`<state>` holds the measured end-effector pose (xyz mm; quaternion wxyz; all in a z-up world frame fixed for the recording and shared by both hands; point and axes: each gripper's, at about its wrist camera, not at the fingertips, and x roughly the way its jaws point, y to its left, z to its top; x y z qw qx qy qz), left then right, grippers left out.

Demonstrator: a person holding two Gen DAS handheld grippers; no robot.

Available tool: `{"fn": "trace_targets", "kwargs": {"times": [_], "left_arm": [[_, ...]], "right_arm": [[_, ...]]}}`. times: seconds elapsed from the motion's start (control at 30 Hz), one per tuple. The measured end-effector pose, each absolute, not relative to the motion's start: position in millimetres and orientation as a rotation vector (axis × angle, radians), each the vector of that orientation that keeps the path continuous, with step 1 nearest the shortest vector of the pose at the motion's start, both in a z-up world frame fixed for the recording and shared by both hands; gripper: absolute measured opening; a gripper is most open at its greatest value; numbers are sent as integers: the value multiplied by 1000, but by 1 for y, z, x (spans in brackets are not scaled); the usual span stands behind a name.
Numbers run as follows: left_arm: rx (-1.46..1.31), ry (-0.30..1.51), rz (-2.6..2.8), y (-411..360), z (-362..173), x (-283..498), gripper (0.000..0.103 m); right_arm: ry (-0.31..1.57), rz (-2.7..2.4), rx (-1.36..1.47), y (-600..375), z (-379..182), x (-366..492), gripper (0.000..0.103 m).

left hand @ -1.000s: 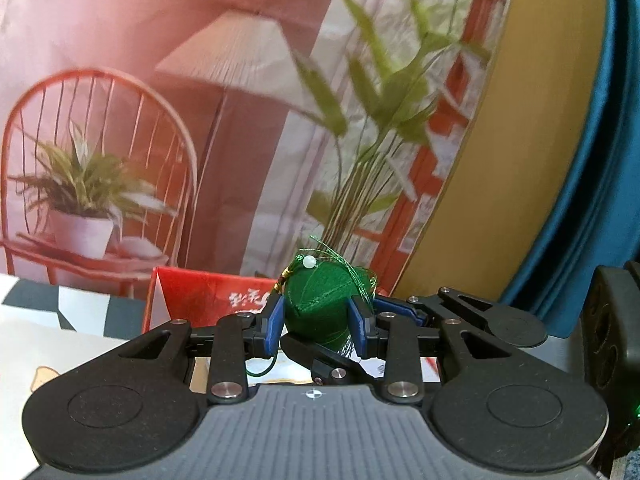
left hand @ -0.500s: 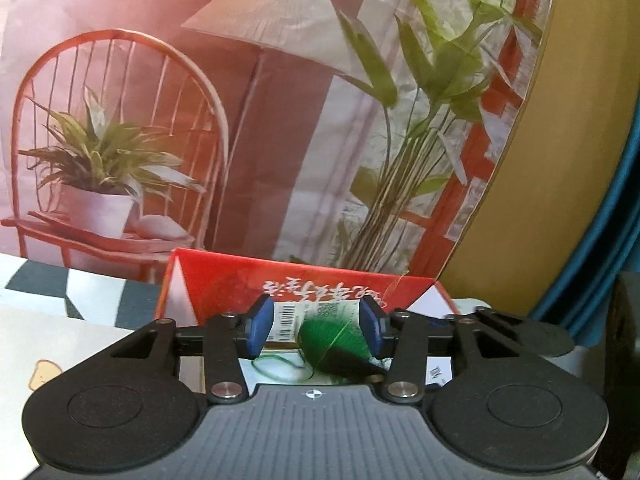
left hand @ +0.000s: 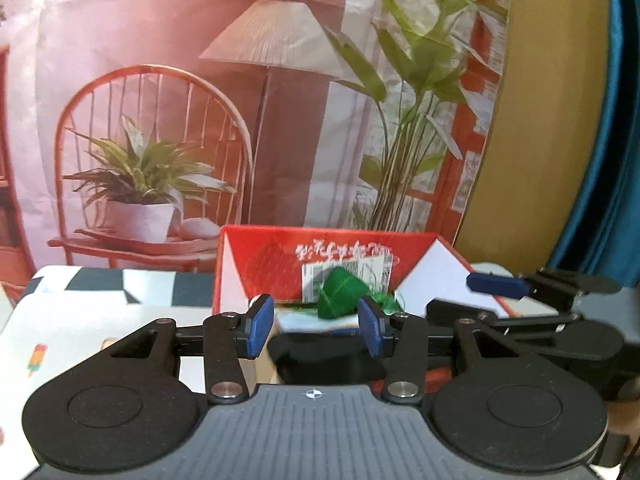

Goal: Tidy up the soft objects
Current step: 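Drop the green pouch into the red box by opening both grippers, then move both grippers down to the grey knit glove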

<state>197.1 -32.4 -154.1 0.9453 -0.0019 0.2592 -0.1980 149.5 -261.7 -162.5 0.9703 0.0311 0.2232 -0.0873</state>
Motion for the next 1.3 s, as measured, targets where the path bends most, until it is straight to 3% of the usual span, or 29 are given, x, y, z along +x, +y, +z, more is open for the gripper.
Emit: {"fn": "trace_targets", "kwargs": {"times": [0.57,1.3], "left_arm": [[-54,600,-304,0,-202,117,49],[-102,739,-289,10,-260,91,49]], "right_arm": [[411,-202,84,-215,-186,61,55],[568,-315,161,-203,-272,7,55]]}}
